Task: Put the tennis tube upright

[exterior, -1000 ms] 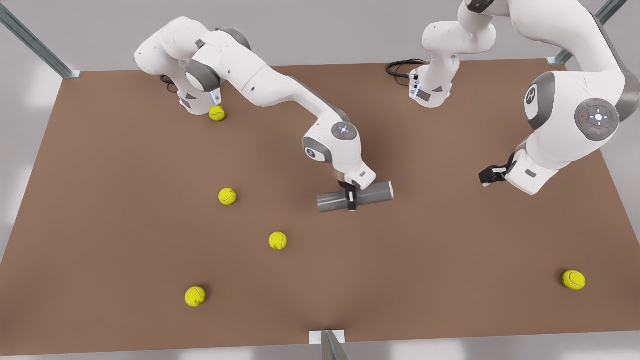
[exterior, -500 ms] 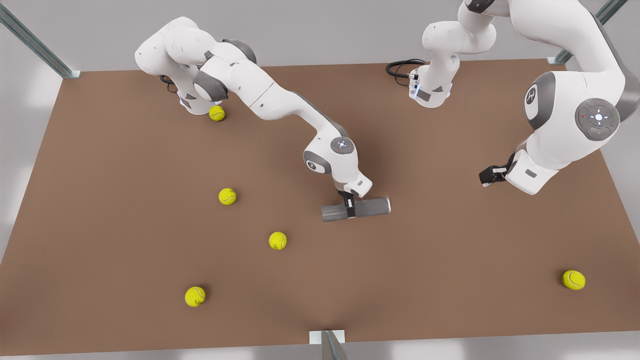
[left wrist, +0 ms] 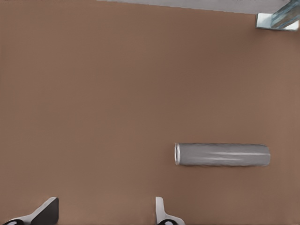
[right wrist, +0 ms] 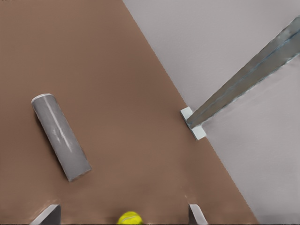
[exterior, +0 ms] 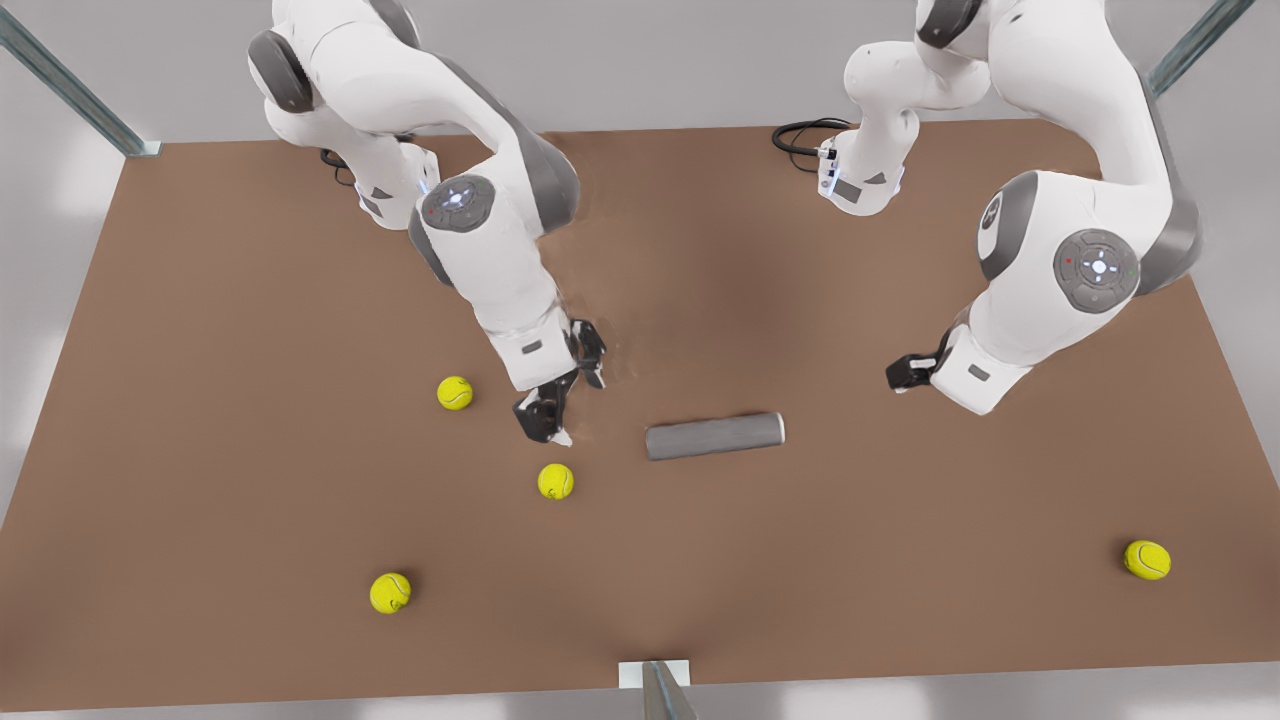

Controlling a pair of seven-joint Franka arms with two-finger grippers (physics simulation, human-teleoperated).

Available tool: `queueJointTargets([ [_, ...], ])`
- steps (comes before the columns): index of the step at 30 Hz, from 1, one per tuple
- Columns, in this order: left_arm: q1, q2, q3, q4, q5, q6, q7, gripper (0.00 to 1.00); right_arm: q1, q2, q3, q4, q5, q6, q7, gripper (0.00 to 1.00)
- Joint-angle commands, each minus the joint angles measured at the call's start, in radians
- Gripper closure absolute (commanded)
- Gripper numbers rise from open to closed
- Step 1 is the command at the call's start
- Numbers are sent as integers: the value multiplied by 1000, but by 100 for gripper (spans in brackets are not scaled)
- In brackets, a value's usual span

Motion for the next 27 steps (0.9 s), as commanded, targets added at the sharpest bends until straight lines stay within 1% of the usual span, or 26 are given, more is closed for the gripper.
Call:
queueJointTargets([
  [1, -37, 48, -24, 42, -11, 7, -1045, 0, -75, -60, -114, -2, 178, -583, 699, 0],
  [2, -82, 84, -24, 42, -12, 107, -1286, 0, -182, -121, -129, -35, 159, -614, 853, 0],
  [3, -122, 111, -24, 42, -12, 170, -1489, 0, -256, -195, -131, -52, 38, -624, 850, 0],
  [4, -149, 127, -24, 42, -12, 184, -1645, 0, -287, -241, -131, -52, -35, -656, 848, 0],
  [5, -174, 160, -24, 42, -12, 251, -1819, 0, -316, -286, -131, -52, -71, -693, 848, 0],
  [7, -235, 223, -22, 36, -8, 331, -1935, 0, -373, -372, -131, -97, -71, -714, 845, 0],
  [8, -261, 246, -22, 33, 0, 396, -2004, 0, -399, -405, -131, -124, -71, -717, 767, 0],
  [10, -287, 284, -18, 32, 6, 472, -2080, 0, -408, -422, -126, -143, -112, -726, 604, 0],
  [11, -289, 299, -16, 28, 8, 503, -2103, 0, -410, -413, -125, -183, -123, -720, 581, 0],
  [13, -287, 322, -11, 21, 8, 528, -2103, 0, -437, -301, -102, -172, -118, -726, 578, 0],
  [14, -287, 315, -10, -33, 8, 574, -2103, 0, -437, -289, -102, -167, -109, -728, 577, 0],
  [16, -287, 325, 1, -60, 6, 630, -2107, 0, -436, -261, -100, -148, -118, -725, 577, 0],
  [21, -287, 318, 9, -151, 4, 666, -2136, 0, -446, -273, -91, -146, -120, -719, 577, 0],
  [22, -287, 319, 9, -175, 6, 704, -2136, 0, -446, -273, -91, -147, -121, -719, 575, 0],
  [27, -287, 351, 10, -197, 18, 712, -2061, 0, -443, -260, -91, -144, -121, -722, 558, 0],
])
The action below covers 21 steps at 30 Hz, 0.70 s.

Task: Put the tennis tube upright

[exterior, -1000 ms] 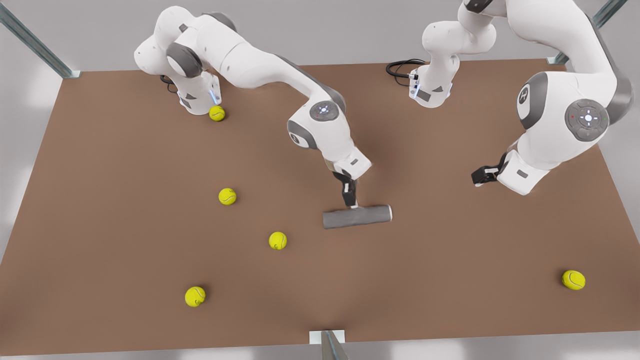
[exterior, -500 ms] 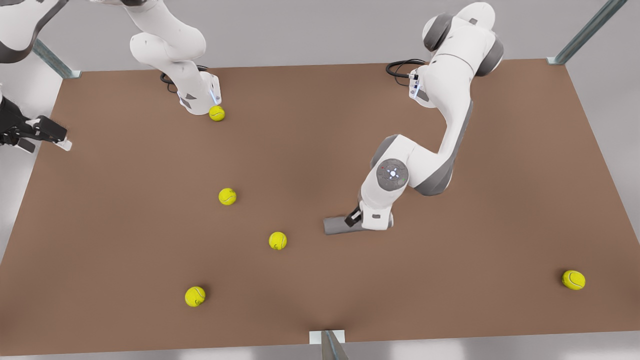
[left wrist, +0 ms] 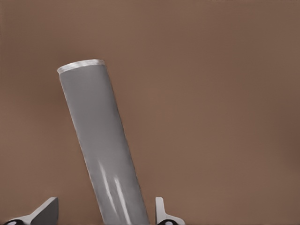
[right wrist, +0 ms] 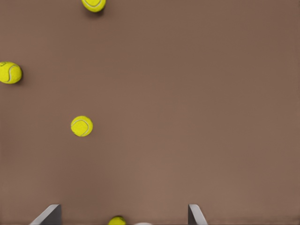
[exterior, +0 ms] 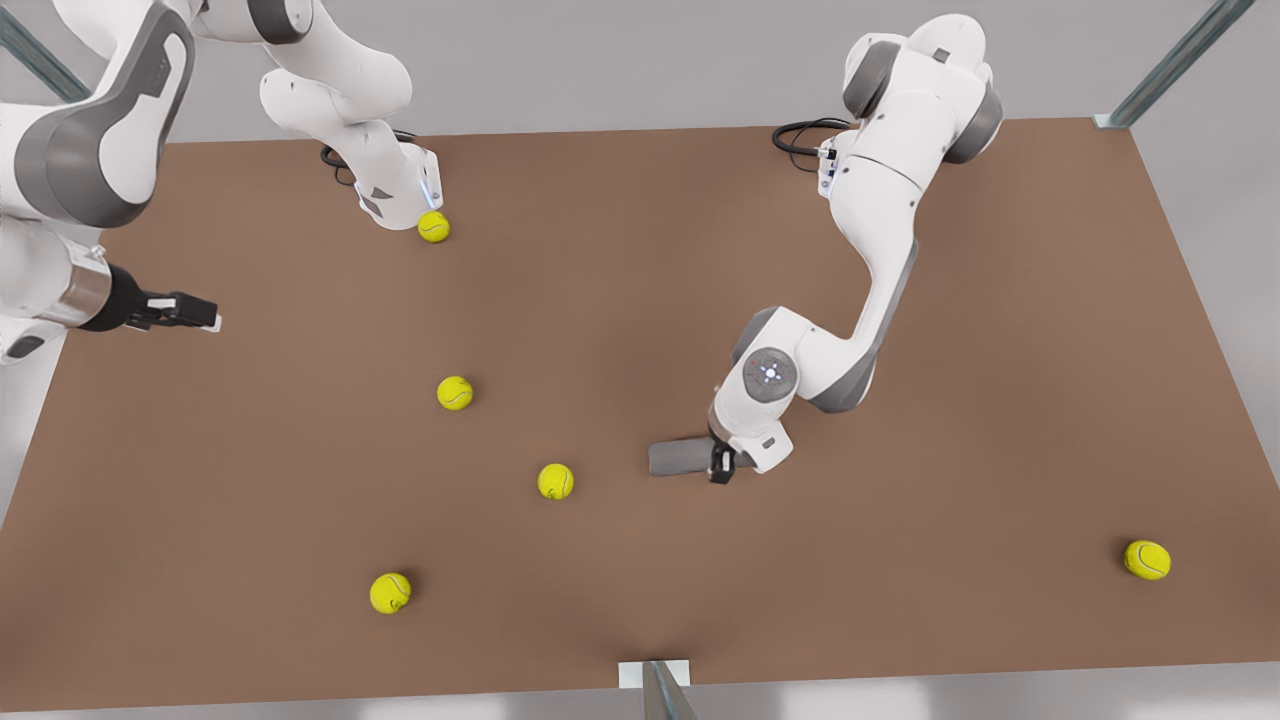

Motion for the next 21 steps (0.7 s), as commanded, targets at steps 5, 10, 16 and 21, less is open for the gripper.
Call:
queueJointTargets([
  [5, -29, 40, 0, -3, 27, 45, -467, 0, 4, 7, -2, 4, -3, -12, 72, 0],
  [10, -39, 90, -1, 25, 39, 109, -465, 0, 5, 8, -2, 4, -3, -10, 72, 0],
  [16, -45, 132, -1, 65, 52, 125, -467, 0, 7, 13, -2, 6, -2, -10, 72, 0],
  [21, -45, 144, -1, 80, 75, 131, -464, 0, 11, 17, -2, 6, -2, -10, 72, 0],
])
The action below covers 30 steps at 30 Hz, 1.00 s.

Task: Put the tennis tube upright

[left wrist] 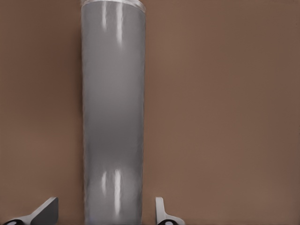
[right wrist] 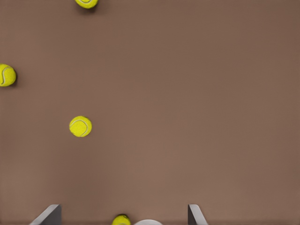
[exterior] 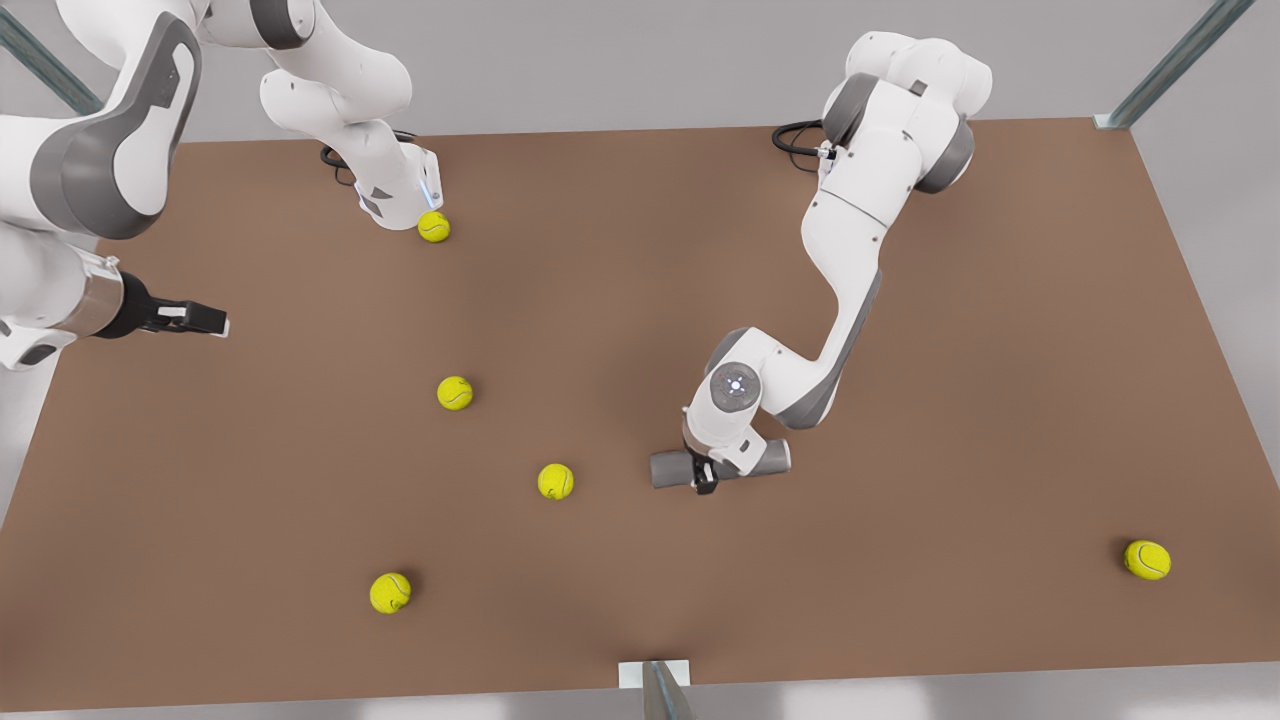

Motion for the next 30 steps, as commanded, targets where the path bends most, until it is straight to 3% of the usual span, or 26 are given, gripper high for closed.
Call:
queueJointTargets([
  [1, 1, 3, 0, 1, 15, 16, -127, 0, 2, 0, -1, 0, 1, -1, 23, 0],
  [23, 10, 81, 9, 1, 53, 90, -75, 0, 17, 25, 2, 2, 7, 2, 21, 0],
  [26, 10, 81, 9, 1, 56, 90, -75, 14, 17, 28, 2, 2, 5, 4, 21, 0],
  [30, 10, 81, 9, 1, 56, 91, -73, 16, 17, 31, 2, 3, 10, 4, 21, 0],
])
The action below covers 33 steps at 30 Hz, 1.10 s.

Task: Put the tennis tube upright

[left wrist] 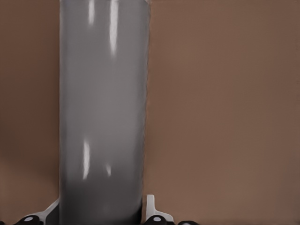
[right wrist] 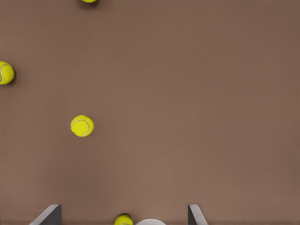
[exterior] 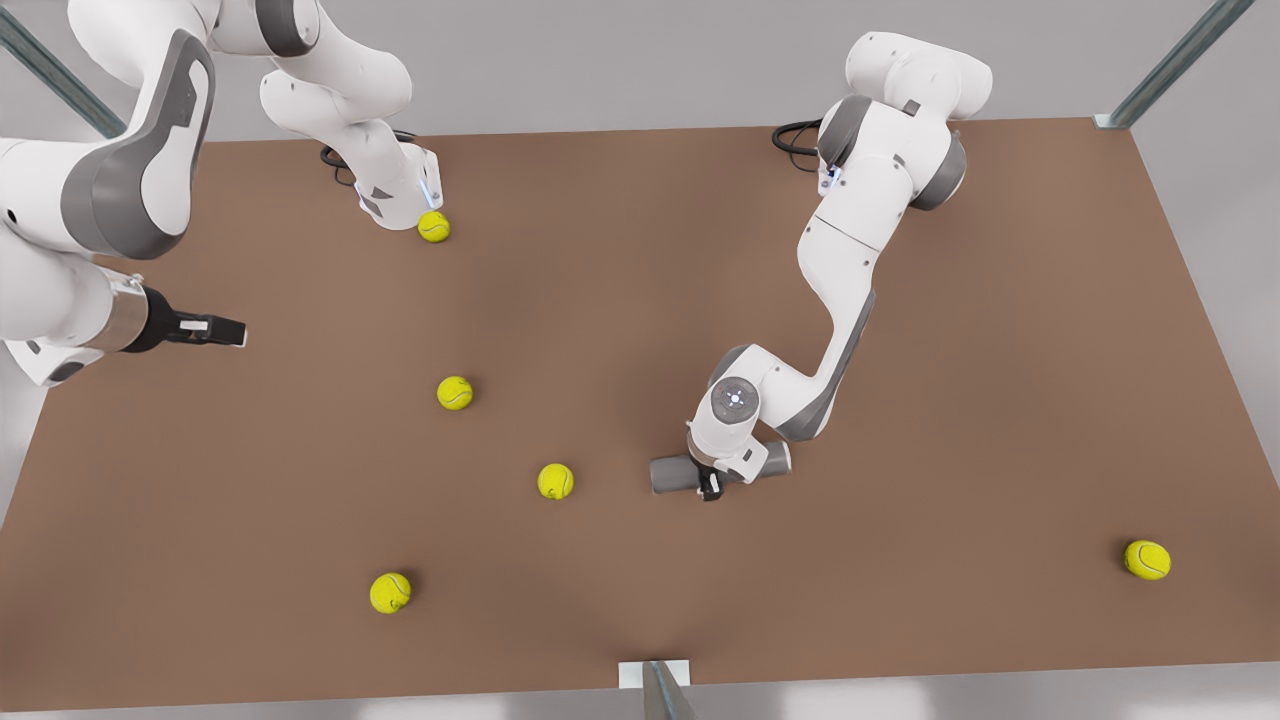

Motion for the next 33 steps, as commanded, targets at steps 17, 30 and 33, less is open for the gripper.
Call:
queueJointTargets([
  [17, 3, 8, 1, -2, 1, 41, 6, 27, 0, 4, -1, 4, 9, 3, 4, 0],
  [30, -17, -270, 80, -5, 672, -1058, 350, 27, 2, 10, -2, 7, 9, 3, -11, 0],
  [33, -44, -268, 80, -8, 897, -1270, 348, 27, 0, 10, -2, 7, 9, 3, -13, 0],
])
